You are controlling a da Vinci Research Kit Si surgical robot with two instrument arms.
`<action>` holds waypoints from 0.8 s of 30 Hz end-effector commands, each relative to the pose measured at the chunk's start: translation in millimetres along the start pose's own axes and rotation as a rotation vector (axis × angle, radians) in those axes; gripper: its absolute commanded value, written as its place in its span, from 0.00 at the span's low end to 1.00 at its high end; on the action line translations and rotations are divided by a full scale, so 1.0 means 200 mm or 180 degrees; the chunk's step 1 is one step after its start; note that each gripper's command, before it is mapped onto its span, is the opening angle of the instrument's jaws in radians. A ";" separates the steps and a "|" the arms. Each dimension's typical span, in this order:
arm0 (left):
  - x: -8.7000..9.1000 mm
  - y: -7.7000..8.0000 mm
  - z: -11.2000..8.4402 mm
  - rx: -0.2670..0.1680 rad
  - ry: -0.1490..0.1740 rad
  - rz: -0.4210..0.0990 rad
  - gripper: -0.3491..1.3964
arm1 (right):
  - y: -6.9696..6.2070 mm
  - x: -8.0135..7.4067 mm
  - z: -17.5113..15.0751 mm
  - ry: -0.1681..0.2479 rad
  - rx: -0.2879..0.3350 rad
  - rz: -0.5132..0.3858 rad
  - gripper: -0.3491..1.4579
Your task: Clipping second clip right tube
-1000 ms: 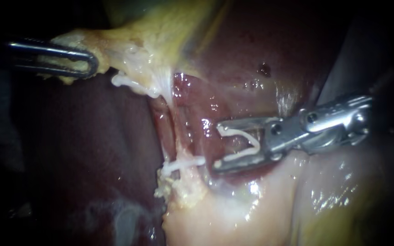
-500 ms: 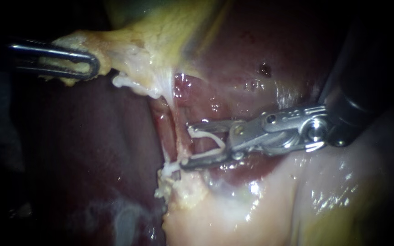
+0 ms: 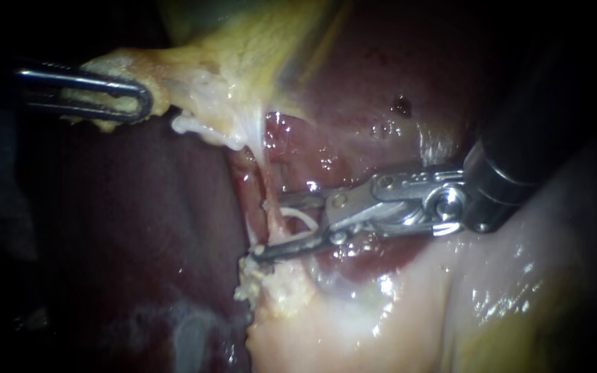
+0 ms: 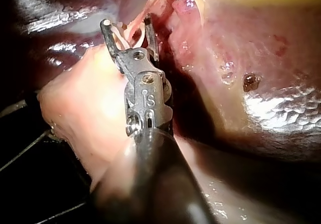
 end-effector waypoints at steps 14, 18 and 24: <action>0.000 -0.001 0.001 0.0001 0.0000 0.0002 0.00 | -0.006 0.002 0.001 0.0186 0.0277 0.0065 0.47; -0.001 -0.004 0.001 -0.0001 -0.0001 0.0004 0.00 | -0.012 0.004 0.002 0.0241 0.0398 0.0028 0.47; -0.001 -0.005 0.001 -0.0002 -0.0001 0.0005 0.00 | -0.019 0.007 0.005 0.0277 0.0545 0.0021 0.47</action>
